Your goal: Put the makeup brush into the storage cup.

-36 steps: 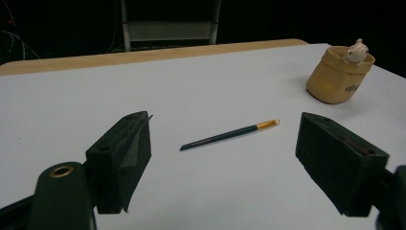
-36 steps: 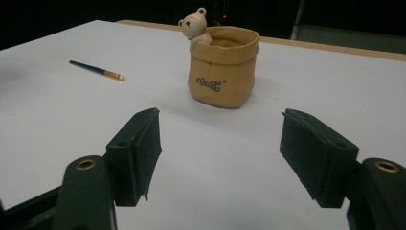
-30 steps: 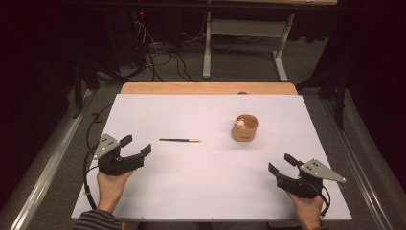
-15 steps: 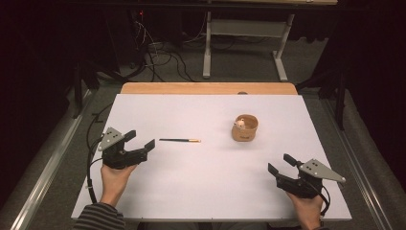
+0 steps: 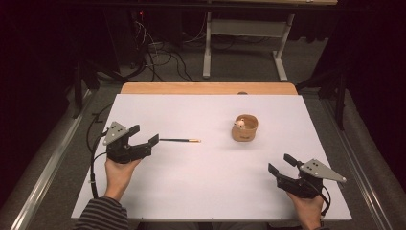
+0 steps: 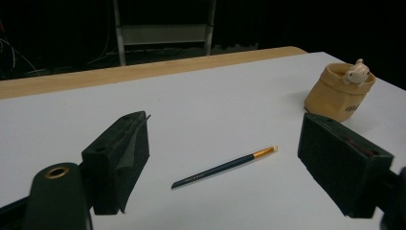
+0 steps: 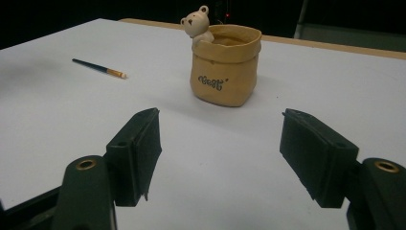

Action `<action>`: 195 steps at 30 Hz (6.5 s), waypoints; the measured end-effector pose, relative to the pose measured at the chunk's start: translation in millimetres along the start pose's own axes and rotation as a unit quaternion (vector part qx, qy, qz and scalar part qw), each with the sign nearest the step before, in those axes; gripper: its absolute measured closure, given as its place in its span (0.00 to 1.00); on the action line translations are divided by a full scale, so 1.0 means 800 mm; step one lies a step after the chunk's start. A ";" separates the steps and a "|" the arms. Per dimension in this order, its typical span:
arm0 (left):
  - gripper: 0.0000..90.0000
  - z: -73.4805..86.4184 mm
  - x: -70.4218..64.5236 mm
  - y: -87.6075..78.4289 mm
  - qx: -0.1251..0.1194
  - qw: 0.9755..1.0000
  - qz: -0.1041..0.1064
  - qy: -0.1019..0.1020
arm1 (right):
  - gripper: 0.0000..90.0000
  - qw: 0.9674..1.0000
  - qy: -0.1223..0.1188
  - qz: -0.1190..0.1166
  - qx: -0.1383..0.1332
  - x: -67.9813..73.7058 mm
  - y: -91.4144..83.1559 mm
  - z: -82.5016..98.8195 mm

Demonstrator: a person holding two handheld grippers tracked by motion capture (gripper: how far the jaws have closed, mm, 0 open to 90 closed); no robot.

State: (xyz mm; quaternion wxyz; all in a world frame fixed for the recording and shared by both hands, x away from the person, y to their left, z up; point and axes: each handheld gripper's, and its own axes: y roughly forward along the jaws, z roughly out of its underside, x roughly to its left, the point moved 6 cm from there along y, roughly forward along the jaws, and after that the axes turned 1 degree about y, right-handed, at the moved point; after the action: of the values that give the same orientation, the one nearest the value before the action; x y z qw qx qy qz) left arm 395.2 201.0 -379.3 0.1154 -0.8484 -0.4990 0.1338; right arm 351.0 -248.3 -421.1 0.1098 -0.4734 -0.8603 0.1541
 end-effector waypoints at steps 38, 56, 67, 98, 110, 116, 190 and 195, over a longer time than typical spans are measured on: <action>0.21 -0.040 -0.020 0.054 0.015 0.999 0.009 0.032 | 0.36 1.000 -0.002 0.001 -0.007 -0.001 -0.002 -0.001; 0.21 -0.050 -0.030 0.088 0.041 0.998 0.009 0.053 | 0.36 1.000 -0.003 0.003 -0.004 -0.002 -0.002 0.000; 0.21 -0.047 -0.028 0.094 0.085 0.993 0.016 0.076 | 0.36 1.000 -0.003 0.003 -0.002 -0.001 -0.001 0.000; 0.21 -0.033 -0.023 0.120 0.217 0.966 0.018 0.140 | 0.36 1.000 -0.003 0.003 -0.001 -0.002 -0.001 0.001; 0.22 -0.022 -0.025 0.128 0.269 0.950 0.034 0.155 | 0.36 1.000 -0.005 0.002 0.000 -0.002 -0.001 0.001; 0.22 -0.017 -0.027 0.132 0.287 0.943 0.042 0.161 | 0.36 1.000 -0.006 0.001 0.001 -0.003 -0.001 0.002; 0.40 0.047 -0.029 0.186 0.429 0.887 0.079 0.153 | 0.37 1.000 -0.014 -0.008 0.006 0.002 0.001 0.005; 0.41 0.047 -0.030 0.185 0.432 0.885 0.078 0.154 | 0.37 1.000 -0.015 -0.010 0.008 0.003 0.002 0.005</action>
State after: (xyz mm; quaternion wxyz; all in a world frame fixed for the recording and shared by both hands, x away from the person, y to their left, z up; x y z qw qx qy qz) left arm 492.3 112.2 -460.9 0.5348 -0.7611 -0.2998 0.2119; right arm 349.3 -246.3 -425.4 0.1024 -0.4613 -0.8654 0.1668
